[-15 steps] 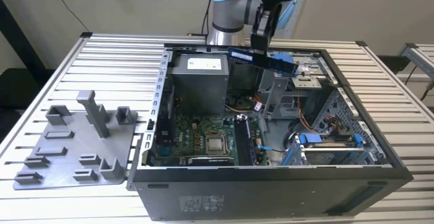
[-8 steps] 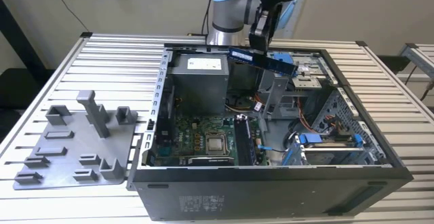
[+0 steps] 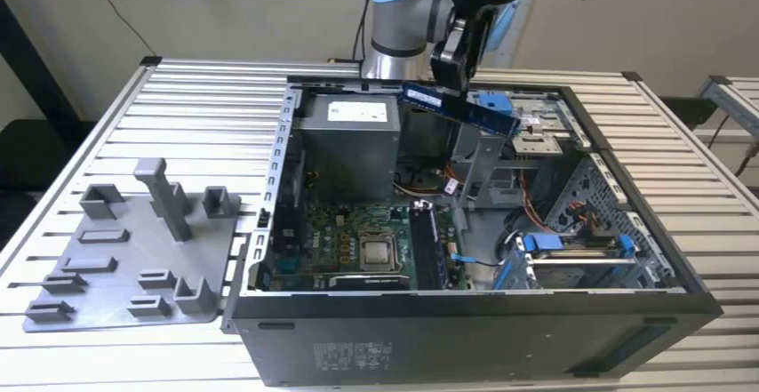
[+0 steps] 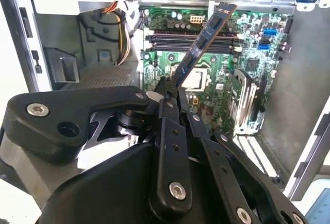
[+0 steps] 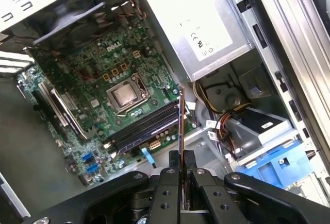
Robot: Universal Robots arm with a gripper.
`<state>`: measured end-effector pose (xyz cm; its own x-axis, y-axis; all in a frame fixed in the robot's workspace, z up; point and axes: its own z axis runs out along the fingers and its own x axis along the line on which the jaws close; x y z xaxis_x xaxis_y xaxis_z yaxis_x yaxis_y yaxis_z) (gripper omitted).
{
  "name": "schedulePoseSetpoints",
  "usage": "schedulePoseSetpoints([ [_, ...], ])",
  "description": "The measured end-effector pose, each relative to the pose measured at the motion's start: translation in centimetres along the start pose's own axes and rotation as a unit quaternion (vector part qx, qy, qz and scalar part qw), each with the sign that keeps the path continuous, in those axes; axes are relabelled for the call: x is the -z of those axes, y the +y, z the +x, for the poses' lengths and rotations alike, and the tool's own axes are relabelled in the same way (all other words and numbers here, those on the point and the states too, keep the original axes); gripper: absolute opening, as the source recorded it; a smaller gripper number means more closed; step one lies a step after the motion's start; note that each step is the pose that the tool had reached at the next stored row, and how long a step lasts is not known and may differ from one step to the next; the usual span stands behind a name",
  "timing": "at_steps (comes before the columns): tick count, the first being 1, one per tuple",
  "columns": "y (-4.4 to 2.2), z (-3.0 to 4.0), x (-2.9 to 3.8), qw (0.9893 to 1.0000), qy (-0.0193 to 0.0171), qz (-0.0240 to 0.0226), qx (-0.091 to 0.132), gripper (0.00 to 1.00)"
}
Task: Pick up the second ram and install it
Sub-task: 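Insert the second ram into the second slot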
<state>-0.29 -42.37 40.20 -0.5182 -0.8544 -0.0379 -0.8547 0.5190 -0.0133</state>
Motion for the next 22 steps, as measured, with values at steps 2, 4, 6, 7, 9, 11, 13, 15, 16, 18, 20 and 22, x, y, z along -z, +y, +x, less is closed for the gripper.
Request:
schedulePoseSetpoints([
  [2, 0.0, 0.0, -0.04, 1.0, 0.0, 0.0003, -0.009, 0.14],
  [4, -0.01, 0.01, -0.05, 0.9999, 0.0002, 0.0006, -0.016, 0.14],
  [6, -0.01, 0.02, -0.08, 0.9997, 0.0003, 0.0009, -0.025, 0.14],
  [7, -0.02, 0.03, -0.1, 0.9996, 0.0003, 0.0011, -0.029, 0.14],
  [9, -0.02, 0.04, -0.13, 0.9993, 0.0004, 0.0014, -0.037, 0.14],
  [11, -0.03, 0.06, -0.17, 0.999, 0.0005, 0.0017, -0.044, 0.14],
  [13, -0.04, 0.06, -0.2, 0.9987, 0.0007, 0.002, -0.051, 0.14],
  [15, -0.04, 0.06, -0.24, 0.9983, 0.0011, 0.0025, -0.058, 0.14],
  [16, -0.05, 0.06, -0.26, 0.9981, 0.0012, 0.0027, -0.062, 0.14],
  [18, -0.05, 0.06, -0.3, 0.9975, 0.0016, 0.0032, -0.07, 0.14],
  [20, -0.04, 0.07, -0.34, 0.9969, 0.002, 0.0037, -0.078, 0.14],
  [22, -0.04, 0.07, -0.38, 0.9962, 0.0024, 0.0042, -0.087, 0.14],
])
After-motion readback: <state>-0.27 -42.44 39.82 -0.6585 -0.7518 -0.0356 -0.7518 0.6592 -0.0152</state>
